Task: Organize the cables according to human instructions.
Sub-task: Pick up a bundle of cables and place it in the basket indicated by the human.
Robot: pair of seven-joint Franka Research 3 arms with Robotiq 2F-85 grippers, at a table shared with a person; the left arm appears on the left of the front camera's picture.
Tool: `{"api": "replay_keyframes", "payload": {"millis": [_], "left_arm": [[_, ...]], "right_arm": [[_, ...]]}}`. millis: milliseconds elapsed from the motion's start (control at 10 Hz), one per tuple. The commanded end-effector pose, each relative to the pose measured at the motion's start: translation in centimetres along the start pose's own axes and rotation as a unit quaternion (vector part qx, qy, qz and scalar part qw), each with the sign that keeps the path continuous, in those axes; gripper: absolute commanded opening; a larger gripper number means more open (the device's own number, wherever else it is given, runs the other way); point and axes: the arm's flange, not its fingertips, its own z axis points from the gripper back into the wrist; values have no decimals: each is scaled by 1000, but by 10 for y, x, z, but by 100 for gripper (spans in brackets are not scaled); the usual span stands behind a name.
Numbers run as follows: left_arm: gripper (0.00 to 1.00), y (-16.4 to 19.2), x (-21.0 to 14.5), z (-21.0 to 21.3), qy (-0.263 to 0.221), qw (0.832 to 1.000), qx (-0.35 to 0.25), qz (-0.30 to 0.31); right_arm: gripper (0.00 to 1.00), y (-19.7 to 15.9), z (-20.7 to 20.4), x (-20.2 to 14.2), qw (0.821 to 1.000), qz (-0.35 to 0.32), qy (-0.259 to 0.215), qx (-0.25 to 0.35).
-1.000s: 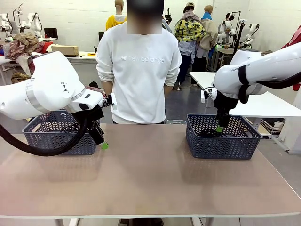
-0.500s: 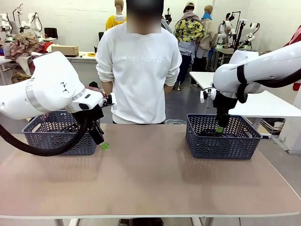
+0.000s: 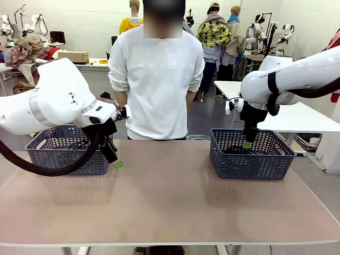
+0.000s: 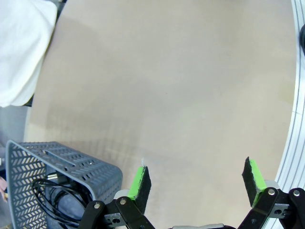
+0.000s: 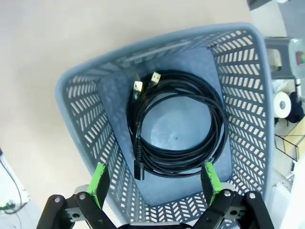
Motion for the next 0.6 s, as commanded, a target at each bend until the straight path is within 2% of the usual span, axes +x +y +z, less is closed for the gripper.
{"api": "replay_keyframes", "payload": {"millis": [0,100,200,500], "left_arm": [[100,1,-2,1,0,1000,2,2],[100,1,-2,1,0,1000,2,2],[100,1,-2,1,0,1000,2,2],[100,1,-2,1,0,1000,2,2]], "right_arm": [[100,31,17,8,998,-43,-26,-29],[100,37,20,11,998,-42,-21,-33],[100,9,12,6,1000,-20,-10,-8],[100,9,12,6,1000,-20,-10,-8]]}}
